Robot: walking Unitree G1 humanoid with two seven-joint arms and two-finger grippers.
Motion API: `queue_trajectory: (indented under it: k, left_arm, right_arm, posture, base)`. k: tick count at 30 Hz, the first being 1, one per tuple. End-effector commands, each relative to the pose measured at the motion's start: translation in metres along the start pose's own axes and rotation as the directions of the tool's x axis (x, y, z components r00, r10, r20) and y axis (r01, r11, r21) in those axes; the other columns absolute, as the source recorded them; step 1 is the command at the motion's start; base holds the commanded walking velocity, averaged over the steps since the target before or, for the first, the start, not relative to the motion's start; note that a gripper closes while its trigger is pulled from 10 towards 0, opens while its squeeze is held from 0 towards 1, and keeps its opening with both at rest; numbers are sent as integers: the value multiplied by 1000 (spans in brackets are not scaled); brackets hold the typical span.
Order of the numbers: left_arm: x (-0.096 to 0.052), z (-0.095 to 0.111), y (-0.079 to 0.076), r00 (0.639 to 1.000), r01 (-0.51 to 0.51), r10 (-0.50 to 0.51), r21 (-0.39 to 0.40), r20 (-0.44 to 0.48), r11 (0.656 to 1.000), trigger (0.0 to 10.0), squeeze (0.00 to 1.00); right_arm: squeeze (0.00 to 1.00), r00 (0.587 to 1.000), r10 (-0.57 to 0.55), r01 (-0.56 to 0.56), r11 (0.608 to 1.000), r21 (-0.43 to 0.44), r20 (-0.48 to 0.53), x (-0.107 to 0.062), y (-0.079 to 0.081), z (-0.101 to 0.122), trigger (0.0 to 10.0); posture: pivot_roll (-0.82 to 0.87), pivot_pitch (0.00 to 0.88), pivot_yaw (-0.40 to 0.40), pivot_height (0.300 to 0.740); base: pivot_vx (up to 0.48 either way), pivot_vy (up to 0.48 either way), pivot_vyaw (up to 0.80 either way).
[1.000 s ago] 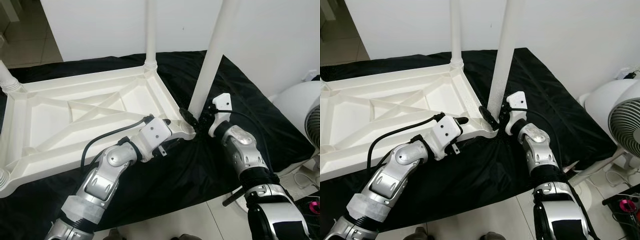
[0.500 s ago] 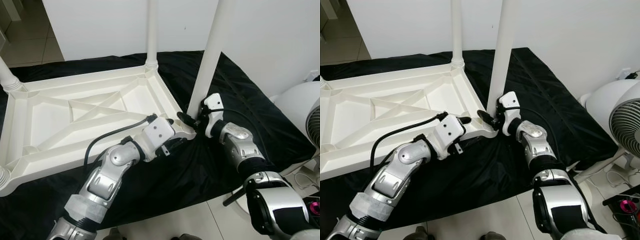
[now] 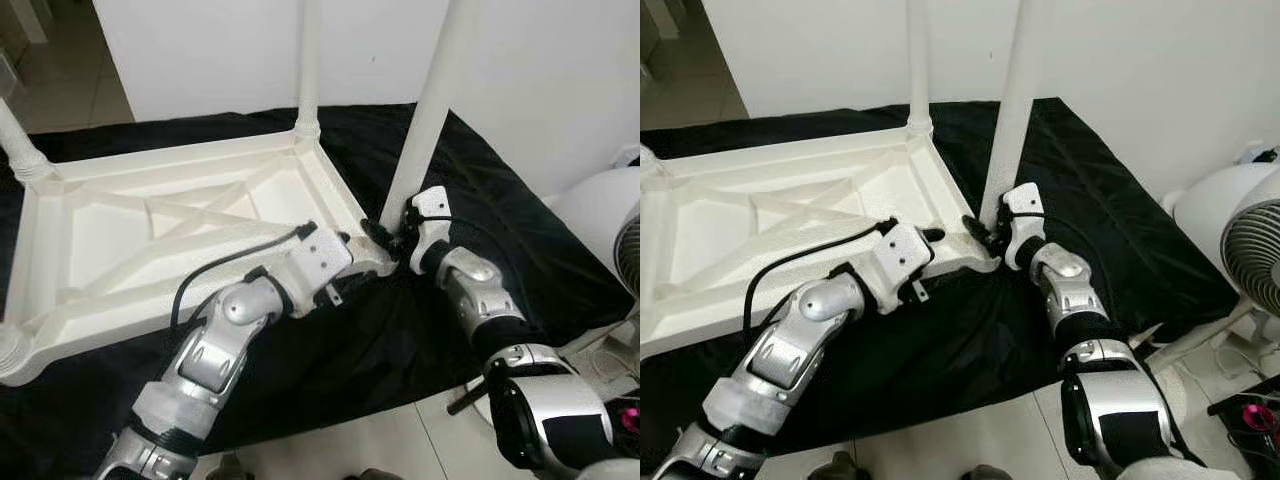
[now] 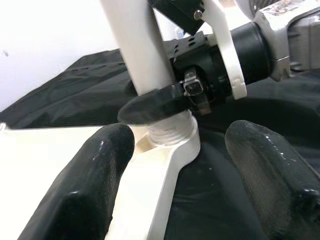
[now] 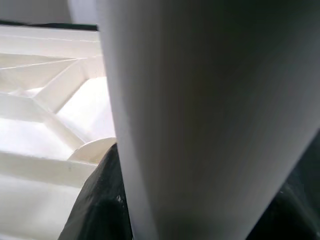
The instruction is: Building children table
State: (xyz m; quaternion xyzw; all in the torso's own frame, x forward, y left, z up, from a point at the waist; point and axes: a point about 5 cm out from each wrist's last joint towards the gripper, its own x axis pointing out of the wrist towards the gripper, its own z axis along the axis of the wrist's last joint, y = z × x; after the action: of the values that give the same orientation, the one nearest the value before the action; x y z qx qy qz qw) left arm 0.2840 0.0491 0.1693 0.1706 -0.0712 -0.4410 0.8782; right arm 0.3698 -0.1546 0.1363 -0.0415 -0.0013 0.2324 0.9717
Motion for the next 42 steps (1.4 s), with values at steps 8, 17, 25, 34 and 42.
queue_trajectory:
  k: [8,17,25,34,42]
  left_arm:
    - [9,-16,25,980,-170,166,-31,-114,985,10000,0]
    - [8,-18,31,974,-196,193,-11,-122,981,10000,0]
    - [-5,-12,23,999,-20,18,-40,-50,999,10000,0]
    - [-13,-4,17,998,67,-67,-93,6,993,10000,0]
    - [-19,0,3,996,88,-87,-83,14,993,10000,0]
  right_arm:
    - [0,926,-374,378,918,119,-51,-11,8,-14,10000]
    - [0,832,-553,551,819,161,-35,-13,41,-9,10000]
    - [0,854,-520,506,841,193,30,-28,43,3,10000]
    - [1000,891,-442,414,885,213,104,-42,37,14,10000]
    - [0,978,-171,154,979,136,118,-49,22,6,10000]
  posture:
    - [-65,0,-20,740]
    - [-64,6,-34,740]
    - [-86,26,-35,740]
    - [-77,17,-84,740]
    - [-44,5,-78,740]
  base:
    - [0,0,0]
    - [0,0,0]
    - [0,0,0]
    - [0,0,0]
    - [0,0,0]
